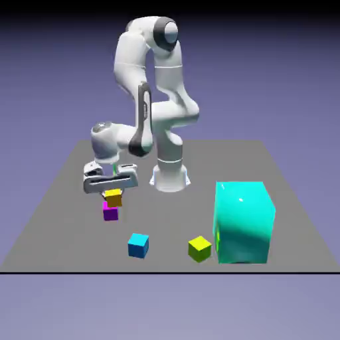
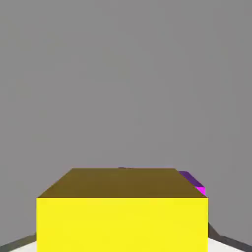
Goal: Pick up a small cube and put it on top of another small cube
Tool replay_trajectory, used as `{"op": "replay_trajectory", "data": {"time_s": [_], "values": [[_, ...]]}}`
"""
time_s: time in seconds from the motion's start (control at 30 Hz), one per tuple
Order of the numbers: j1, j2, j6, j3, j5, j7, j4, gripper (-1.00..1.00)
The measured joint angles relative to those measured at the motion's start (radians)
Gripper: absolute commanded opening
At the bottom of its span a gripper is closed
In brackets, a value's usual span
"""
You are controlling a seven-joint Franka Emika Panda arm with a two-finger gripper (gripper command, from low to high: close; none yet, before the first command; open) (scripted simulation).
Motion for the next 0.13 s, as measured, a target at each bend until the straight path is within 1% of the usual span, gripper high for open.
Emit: {"op": "replay_trajectory", "data": {"time_s": [0.03, 0.13], "values": [[0.015, 0.021, 0.018, -0.008, 0.034, -0.024, -0.002, 1.00], [-0.001, -0.006, -0.004, -0.001, -0.009, 0.006, 0.000, 1.00]]}}
